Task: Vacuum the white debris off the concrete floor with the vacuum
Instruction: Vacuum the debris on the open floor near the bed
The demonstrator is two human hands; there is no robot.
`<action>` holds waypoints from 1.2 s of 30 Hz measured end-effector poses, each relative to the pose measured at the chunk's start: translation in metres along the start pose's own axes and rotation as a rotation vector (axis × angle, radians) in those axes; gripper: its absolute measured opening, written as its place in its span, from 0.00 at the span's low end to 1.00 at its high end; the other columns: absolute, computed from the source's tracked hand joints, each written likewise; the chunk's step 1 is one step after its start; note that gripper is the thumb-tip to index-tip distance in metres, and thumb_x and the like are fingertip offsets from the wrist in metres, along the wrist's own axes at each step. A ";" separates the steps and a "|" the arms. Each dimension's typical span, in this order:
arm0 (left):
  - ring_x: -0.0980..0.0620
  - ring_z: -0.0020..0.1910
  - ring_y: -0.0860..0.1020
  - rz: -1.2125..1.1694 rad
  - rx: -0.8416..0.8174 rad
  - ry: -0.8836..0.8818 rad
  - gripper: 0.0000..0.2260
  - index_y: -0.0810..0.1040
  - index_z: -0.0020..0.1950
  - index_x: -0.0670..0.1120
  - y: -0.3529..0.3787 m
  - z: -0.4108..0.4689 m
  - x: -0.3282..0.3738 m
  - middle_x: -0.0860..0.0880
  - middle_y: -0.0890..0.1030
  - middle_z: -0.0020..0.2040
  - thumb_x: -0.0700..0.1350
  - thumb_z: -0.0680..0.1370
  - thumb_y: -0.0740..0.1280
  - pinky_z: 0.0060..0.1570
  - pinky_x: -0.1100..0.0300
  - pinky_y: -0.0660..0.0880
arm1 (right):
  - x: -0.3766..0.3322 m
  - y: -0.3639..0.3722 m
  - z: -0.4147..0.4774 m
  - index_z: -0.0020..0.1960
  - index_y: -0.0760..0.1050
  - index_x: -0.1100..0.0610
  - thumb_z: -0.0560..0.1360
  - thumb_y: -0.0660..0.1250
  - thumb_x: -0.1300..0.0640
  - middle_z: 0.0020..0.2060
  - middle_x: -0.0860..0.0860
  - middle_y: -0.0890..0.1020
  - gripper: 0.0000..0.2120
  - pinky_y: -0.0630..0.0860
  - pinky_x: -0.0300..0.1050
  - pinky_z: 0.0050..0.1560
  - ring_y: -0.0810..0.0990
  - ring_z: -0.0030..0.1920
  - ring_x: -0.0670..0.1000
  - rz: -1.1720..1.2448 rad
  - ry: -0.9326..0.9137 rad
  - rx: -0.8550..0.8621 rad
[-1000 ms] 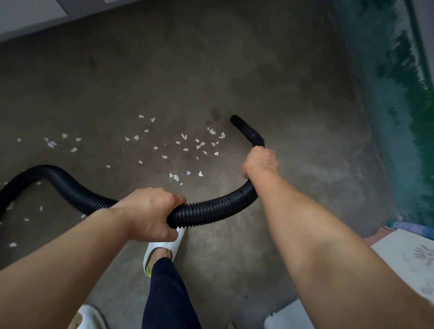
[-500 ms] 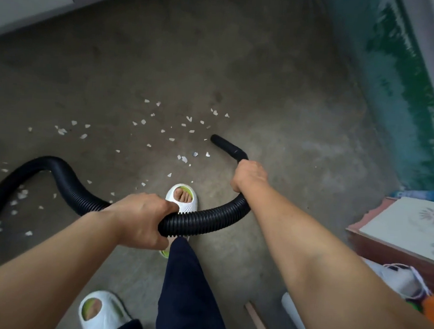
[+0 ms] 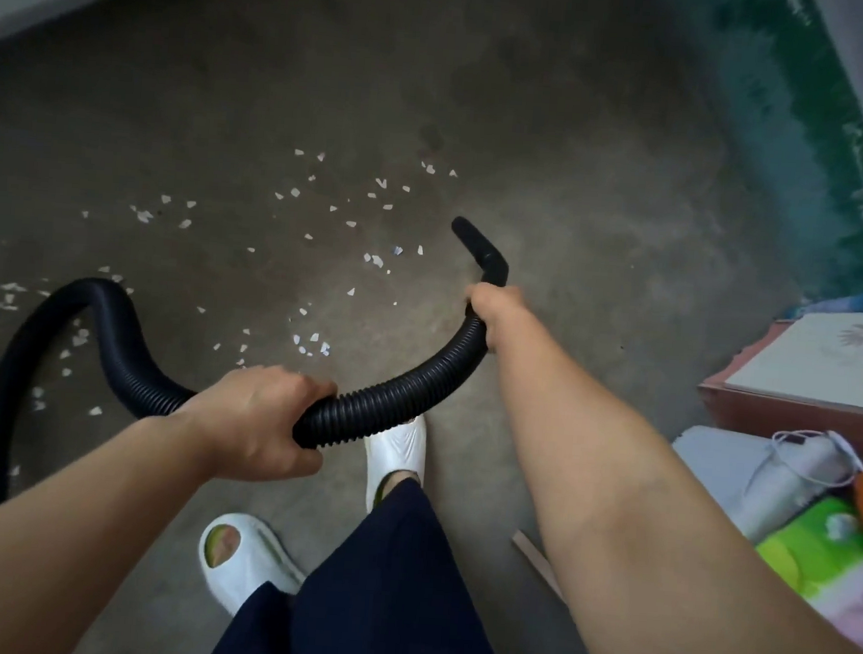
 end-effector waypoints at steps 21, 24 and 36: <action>0.52 0.33 0.70 -0.010 0.055 -0.075 0.11 0.66 0.43 0.54 -0.012 0.118 0.019 0.53 0.74 0.35 0.55 0.67 0.65 0.32 0.58 0.65 | -0.060 -0.024 0.115 0.50 0.71 0.58 0.73 0.66 0.59 0.39 0.54 0.75 0.08 0.82 0.58 0.49 0.82 0.46 0.62 0.060 -0.113 -0.038; 0.57 0.29 0.68 -0.010 0.051 -0.057 0.11 0.65 0.42 0.56 -0.015 0.118 0.014 0.55 0.72 0.32 0.54 0.67 0.65 0.28 0.63 0.61 | -0.059 -0.019 0.115 0.47 0.71 0.58 0.73 0.66 0.60 0.38 0.56 0.76 0.05 0.82 0.53 0.38 0.80 0.36 0.59 0.071 -0.121 -0.061; 0.57 0.32 0.71 -0.073 -0.065 -0.093 0.11 0.64 0.39 0.57 -0.001 0.088 -0.006 0.56 0.73 0.33 0.56 0.64 0.64 0.34 0.63 0.66 | -0.069 0.030 0.089 0.46 0.73 0.55 0.69 0.67 0.59 0.38 0.54 0.77 0.07 0.82 0.57 0.45 0.78 0.36 0.57 -0.179 -0.262 -0.256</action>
Point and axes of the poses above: each hand's wrist, its own z-axis towards the middle knuckle, its own y-axis out of the palm, x = y × z, the point moved 7 cm from there along z, towards the middle knuckle
